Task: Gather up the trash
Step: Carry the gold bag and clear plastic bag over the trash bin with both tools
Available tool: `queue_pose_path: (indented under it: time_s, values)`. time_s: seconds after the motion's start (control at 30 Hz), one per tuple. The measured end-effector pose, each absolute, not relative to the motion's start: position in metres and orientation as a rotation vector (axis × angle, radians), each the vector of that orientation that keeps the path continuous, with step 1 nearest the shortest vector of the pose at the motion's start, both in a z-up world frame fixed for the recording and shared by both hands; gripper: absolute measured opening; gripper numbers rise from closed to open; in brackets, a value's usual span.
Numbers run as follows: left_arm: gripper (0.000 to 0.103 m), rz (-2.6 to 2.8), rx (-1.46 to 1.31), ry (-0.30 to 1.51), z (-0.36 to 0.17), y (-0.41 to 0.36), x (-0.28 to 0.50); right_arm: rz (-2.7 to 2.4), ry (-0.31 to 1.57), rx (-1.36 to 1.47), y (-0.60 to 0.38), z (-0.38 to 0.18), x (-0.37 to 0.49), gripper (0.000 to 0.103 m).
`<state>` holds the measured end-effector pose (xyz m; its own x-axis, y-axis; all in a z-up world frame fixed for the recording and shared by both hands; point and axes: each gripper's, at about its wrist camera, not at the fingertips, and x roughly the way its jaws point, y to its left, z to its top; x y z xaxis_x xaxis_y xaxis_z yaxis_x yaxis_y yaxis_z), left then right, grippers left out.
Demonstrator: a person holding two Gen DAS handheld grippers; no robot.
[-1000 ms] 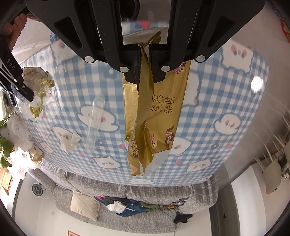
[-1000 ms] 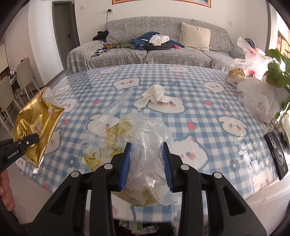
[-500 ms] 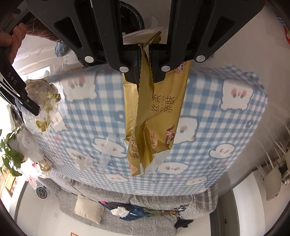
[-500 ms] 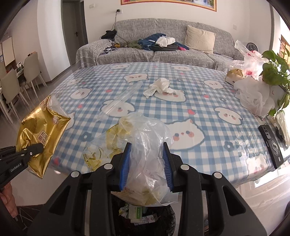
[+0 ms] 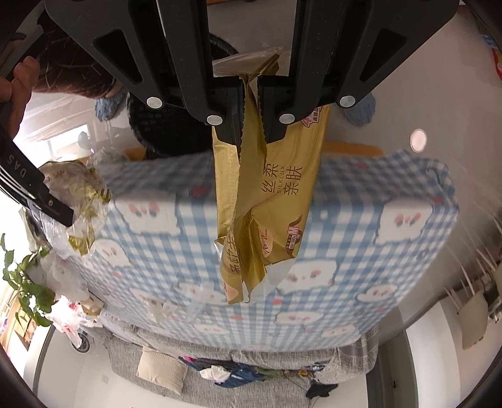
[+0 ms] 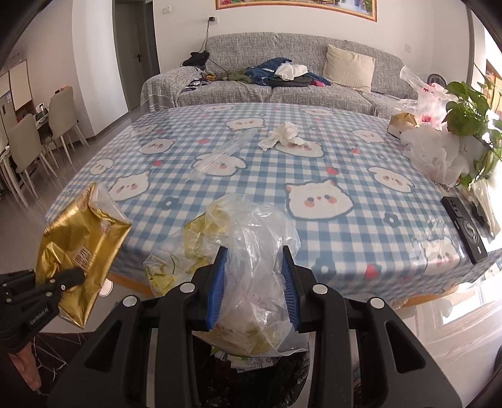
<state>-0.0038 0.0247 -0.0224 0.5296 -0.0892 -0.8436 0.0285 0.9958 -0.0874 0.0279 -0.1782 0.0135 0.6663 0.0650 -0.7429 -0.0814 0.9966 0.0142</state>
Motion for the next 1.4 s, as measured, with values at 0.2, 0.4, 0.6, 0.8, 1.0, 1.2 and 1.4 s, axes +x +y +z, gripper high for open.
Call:
queue_pose_path:
  time_s: [0.2, 0.4, 0.6, 0.8, 1.0, 1.2, 1.4]
  values:
    - [0.004, -0.066, -0.087, 1.03, -0.036, 0.031, -0.028, 0.083, 0.843, -0.015, -0.176, 0.006, 0.006, 0.032]
    - [0.004, -0.052, -0.107, 1.049, -0.052, 0.04, -0.052, 0.077, 0.863, -0.016, -0.176, -0.01, -0.013, 0.032]
    - [0.004, -0.043, -0.126, 1.069, -0.072, 0.045, -0.069, 0.074, 0.903, -0.013, -0.171, -0.035, -0.032, 0.032]
    - [0.005, -0.036, -0.125, 1.068, -0.089, 0.044, -0.079, 0.077, 0.963, -0.002, -0.165, -0.064, -0.045, 0.032]
    - [0.005, -0.039, -0.169, 1.075, -0.106, 0.044, -0.072, 0.066, 1.006, -0.032, -0.158, -0.1, -0.044, 0.032]
    - [0.005, -0.001, -0.173, 1.113, -0.13, 0.047, -0.065, 0.047, 1.048, -0.026, -0.163, -0.13, -0.038, 0.033]
    - [0.005, 0.009, -0.138, 1.134, -0.146, 0.043, -0.061, 0.043, 1.1, -0.029, -0.164, -0.156, -0.032, 0.033]
